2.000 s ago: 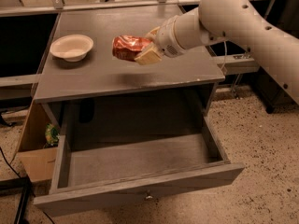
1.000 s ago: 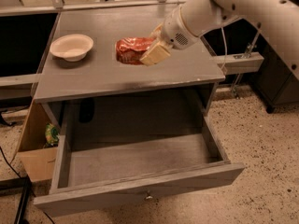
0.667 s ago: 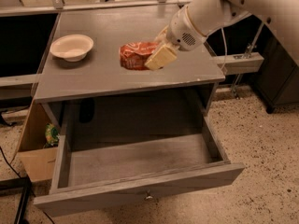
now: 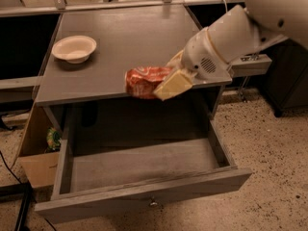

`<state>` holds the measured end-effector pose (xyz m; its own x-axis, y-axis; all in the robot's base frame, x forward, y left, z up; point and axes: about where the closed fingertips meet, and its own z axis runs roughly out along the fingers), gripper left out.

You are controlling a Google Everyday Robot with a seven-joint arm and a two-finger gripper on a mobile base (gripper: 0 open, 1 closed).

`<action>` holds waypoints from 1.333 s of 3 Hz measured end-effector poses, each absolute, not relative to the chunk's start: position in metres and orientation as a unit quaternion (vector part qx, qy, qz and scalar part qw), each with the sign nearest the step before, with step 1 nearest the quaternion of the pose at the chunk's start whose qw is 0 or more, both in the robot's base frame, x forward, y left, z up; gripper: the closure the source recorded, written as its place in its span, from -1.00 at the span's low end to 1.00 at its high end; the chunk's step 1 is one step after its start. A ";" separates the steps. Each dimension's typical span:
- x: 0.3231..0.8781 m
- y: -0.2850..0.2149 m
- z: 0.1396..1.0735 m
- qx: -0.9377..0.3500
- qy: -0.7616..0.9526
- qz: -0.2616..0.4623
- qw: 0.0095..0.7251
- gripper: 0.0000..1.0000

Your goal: Place coke can into top drawer

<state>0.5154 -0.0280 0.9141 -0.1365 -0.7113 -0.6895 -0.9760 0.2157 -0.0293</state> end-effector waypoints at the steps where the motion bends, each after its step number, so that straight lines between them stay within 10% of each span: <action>1: 0.489 -0.024 0.885 -0.589 0.705 0.231 0.320 1.00; 4: 0.486 -0.013 0.835 -0.635 0.657 0.208 0.349 1.00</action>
Offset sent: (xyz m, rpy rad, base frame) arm -0.0318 0.0175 -0.1215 0.1308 -0.2112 0.1639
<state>0.4860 -0.0134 0.8347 0.0507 -0.6902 -0.7218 -0.9796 0.1062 -0.1703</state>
